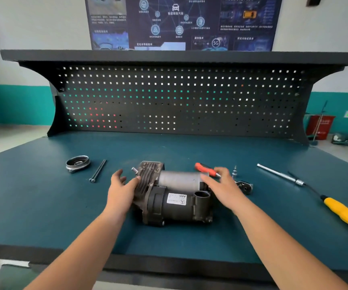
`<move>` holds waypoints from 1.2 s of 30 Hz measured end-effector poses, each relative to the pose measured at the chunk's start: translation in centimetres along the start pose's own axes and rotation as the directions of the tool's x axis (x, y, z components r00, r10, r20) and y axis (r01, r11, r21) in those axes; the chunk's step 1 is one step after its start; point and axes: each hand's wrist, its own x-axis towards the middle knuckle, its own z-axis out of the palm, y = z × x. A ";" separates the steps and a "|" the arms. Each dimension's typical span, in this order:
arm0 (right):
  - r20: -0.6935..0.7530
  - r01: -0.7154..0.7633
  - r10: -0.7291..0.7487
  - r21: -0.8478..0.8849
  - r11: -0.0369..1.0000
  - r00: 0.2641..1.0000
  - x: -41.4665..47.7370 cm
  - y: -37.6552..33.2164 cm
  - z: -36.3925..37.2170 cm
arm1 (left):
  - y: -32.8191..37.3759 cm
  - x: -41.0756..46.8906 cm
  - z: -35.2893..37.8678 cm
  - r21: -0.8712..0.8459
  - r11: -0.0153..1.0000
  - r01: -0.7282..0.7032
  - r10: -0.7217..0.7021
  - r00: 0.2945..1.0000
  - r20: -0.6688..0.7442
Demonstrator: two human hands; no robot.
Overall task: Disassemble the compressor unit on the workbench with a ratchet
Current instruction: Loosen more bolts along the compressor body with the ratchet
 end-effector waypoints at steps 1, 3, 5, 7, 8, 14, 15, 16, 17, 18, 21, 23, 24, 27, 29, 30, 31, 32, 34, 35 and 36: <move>0.004 0.042 -0.042 -0.017 0.999 0.999 0.6 -0.2 0.0 | -0.7 -1.1 0.1 -0.019 1.000 -0.006 0.005 0.999 -0.047; 0.137 0.079 -0.072 -0.046 0.996 0.988 1.8 -0.4 0.4 | -1.8 -3.6 0.6 -0.080 0.997 -0.019 0.010 0.994 -0.109; 0.240 0.063 -0.048 -0.055 0.996 0.970 2.5 -0.3 0.8 | -2.3 -5.5 1.3 -0.151 0.987 -0.049 0.032 0.992 -0.118; 0.238 0.053 -0.048 -0.018 0.998 0.970 2.6 0.0 0.9 | -2.2 -6.3 2.1 -0.182 0.982 -0.056 0.040 0.995 -0.090; 0.218 0.060 -0.054 -0.023 0.998 0.974 2.2 0.1 0.9 | -2.0 -6.3 2.4 -0.170 0.984 -0.054 0.041 0.996 -0.080; 0.122 0.135 -0.090 -0.430 0.893 0.988 -4.4 -2.2 0.9 | -1.2 -3.4 1.2 -0.104 0.995 0.007 -0.015 0.997 -0.074; 0.141 0.134 -0.069 -0.521 0.843 0.988 -5.3 -2.9 0.9 | -0.9 -3.0 1.0 -0.113 0.993 0.025 -0.034 0.997 -0.073; 0.158 0.122 -0.031 -0.605 0.787 0.987 -5.8 -3.7 0.9 | -0.5 -2.8 0.9 -0.117 0.992 0.036 -0.045 0.996 -0.075; 0.174 0.106 0.018 -0.673 0.732 0.985 -6.0 -4.7 0.9 | -0.3 -2.8 0.9 -0.121 0.992 0.042 -0.052 0.995 -0.082; 0.201 0.101 0.067 -0.721 0.685 0.977 -5.8 -5.8 0.9 | -0.1 -2.9 1.0 -0.131 0.990 0.045 -0.057 0.994 -0.094; 0.344 0.174 0.172 -0.772 0.612 0.923 -4.4 -8.4 1.5 | 0.0 -3.7 1.1 -0.210 0.976 0.062 -0.093 0.986 -0.139; 0.432 0.226 0.235 -0.776 0.589 0.871 -3.4 -9.5 2.4 | -0.3 -4.7 1.4 -0.293 0.954 0.059 -0.109 0.982 -0.157; 0.455 0.237 0.261 -0.777 0.583 0.851 -3.0 -9.8 2.9 | -0.3 -5.2 1.5 -0.320 0.945 0.060 -0.115 0.981 -0.157; 0.466 0.237 0.266 -0.768 0.595 0.844 -2.4 -9.6 3.4 | -0.8 -6.2 2.0 -0.279 0.960 0.027 -0.065 0.990 -0.128; 0.432 0.199 0.233 -0.744 0.638 0.871 -2.3 -9.0 3.4 | -0.7 -6.5 2.5 -0.244 0.970 -0.020 -0.012 0.992 -0.127; 0.408 0.176 0.214 -0.729 0.662 0.888 -2.3 -8.7 3.4 | -0.6 -6.7 2.7 -0.243 0.969 -0.036 0.002 0.990 -0.142; 0.391 0.160 0.199 -0.715 0.681 0.899 -2.2 -8.5 3.4 | -0.4 -6.9 2.9 -0.250 0.968 -0.037 -0.004 0.987 -0.162; 0.382 0.147 0.194 -0.703 0.696 0.904 -2.1 -8.3 3.5 | 0.0 -7.1 3.1 -0.265 0.964 -0.035 -0.013 0.984 -0.177; 0.381 0.114 0.204 -0.664 0.739 0.902 -1.5 -8.0 3.3 | 0.8 -7.1 3.3 -0.311 0.949 -0.052 -0.011 0.980 -0.197; 0.385 0.085 0.221 -0.637 0.766 0.896 -1.1 -7.9 2.9 | 1.4 -7.1 3.5 -0.323 0.944 -0.071 0.004 0.979 -0.205; 0.390 0.060 0.238 -0.616 0.786 0.889 -0.5 -7.6 2.4 | 2.2 -7.1 3.9 -0.320 0.942 -0.099 0.031 0.977 -0.212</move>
